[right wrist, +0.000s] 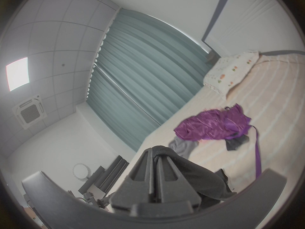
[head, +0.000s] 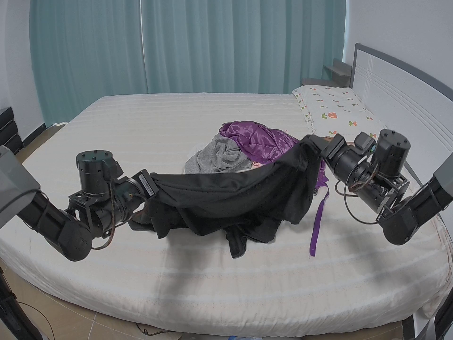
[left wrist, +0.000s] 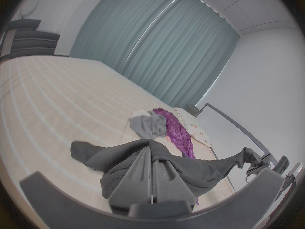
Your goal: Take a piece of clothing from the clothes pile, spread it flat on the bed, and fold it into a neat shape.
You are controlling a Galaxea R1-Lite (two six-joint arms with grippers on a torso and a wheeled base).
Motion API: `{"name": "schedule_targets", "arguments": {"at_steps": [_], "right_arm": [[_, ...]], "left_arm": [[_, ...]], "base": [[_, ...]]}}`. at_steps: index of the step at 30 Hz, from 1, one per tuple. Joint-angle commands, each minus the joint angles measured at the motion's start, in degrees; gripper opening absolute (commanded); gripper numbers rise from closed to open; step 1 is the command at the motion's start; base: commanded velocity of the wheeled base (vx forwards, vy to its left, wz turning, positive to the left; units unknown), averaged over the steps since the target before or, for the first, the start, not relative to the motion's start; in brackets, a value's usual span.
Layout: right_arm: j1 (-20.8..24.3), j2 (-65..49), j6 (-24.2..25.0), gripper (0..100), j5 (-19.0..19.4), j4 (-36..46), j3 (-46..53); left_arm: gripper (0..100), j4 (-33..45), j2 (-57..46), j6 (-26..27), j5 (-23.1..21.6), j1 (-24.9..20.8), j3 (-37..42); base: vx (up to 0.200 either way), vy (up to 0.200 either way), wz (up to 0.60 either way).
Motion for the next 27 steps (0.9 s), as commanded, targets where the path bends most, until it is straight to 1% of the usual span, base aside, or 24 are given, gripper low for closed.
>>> {"name": "schedule_targets", "arguments": {"at_steps": [1, 6, 12, 18, 21, 27], "right_arm": [[0.3, 3.9, 0.4, 0, -0.2, -0.4, 3.5], [-0.2, 4.5, 0.9, 0, -1.1, -0.6, 6.2], [0.0, 3.8, 2.2, 0, -1.3, -2.1, 9.6], [0.3, 1.9, 2.2, 0, -1.3, -3.2, 13.0], [0.4, 1.2, 2.2, 0, -1.3, -3.6, 14.7], [0.4, 0.4, 2.3, 0, -1.3, -3.6, 15.1]], "left_arm": [[0, -0.4, 3.9, -2.1, 0.0, -2.3, 1.7], [0, -1.7, 7.0, -3.5, 0.6, -4.9, 1.9], [0, -1.9, 6.5, -4.9, 0.7, -4.9, 4.6], [0, -1.9, 5.8, -5.5, 0.6, -5.5, 6.3], [0, -2.0, 5.8, -5.8, 0.7, -5.5, 6.7], [0, -1.9, 4.9, -6.8, 0.7, -5.5, 7.0]], "base": [[0.000, 0.000, 0.00], [0.000, 0.000, 0.00], [0.000, 0.000, 0.00], [0.000, 0.000, 0.00], [-0.200, 0.000, 0.00], [-0.200, 0.000, 0.00]]}}
